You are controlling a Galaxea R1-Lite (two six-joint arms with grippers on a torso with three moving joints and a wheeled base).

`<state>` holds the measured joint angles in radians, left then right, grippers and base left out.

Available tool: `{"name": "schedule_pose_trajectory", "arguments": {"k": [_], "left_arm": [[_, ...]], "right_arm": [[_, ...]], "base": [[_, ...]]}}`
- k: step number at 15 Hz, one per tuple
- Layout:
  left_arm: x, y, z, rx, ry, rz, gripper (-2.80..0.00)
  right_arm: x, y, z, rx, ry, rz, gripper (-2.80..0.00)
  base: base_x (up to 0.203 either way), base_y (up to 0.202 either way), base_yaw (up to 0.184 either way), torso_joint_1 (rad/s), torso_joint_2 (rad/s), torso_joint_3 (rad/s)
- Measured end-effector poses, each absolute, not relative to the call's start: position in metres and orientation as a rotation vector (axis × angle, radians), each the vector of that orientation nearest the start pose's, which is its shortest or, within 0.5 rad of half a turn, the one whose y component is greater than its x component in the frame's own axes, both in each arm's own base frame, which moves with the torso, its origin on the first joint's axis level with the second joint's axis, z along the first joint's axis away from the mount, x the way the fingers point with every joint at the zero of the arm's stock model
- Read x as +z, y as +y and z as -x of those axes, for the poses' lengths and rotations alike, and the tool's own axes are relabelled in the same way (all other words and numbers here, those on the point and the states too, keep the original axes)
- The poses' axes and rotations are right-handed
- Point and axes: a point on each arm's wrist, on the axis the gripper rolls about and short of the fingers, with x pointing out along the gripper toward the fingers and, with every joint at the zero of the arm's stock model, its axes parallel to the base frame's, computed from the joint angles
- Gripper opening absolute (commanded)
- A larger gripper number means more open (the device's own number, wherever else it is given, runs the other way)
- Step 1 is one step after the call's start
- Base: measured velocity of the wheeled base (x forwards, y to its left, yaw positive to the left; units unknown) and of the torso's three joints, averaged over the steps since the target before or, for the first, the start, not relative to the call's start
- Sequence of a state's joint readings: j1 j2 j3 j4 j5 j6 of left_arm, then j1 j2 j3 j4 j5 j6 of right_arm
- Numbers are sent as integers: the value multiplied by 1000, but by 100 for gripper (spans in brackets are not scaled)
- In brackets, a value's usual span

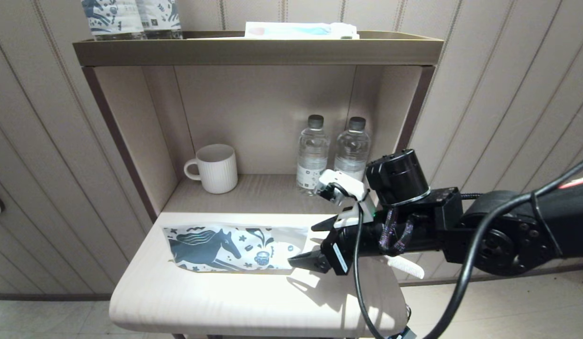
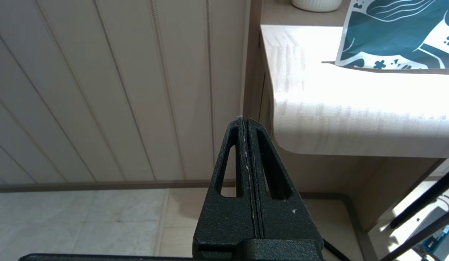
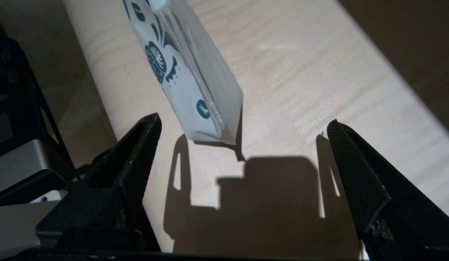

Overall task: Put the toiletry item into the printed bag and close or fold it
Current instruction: Pick up the storage bag

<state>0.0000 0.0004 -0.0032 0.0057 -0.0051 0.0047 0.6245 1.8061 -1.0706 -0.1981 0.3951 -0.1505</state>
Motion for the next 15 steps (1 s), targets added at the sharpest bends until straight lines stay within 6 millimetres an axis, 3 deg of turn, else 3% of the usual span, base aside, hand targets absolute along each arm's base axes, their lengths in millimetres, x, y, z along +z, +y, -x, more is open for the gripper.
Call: {"name": "schedule_pose_trajectory", "arguments": {"k": [7, 15], "left_arm": [[76, 0, 23, -4, 3, -5, -280], [76, 0, 23, -4, 3, -4, -280]], "right_arm": [[180, 214, -279, 1097, 458, 192, 0], [177, 222, -277, 1119, 438, 199, 0]], "base": [[0, 0, 0, 0, 0, 0], [0, 0, 0, 0, 0, 0]]}}
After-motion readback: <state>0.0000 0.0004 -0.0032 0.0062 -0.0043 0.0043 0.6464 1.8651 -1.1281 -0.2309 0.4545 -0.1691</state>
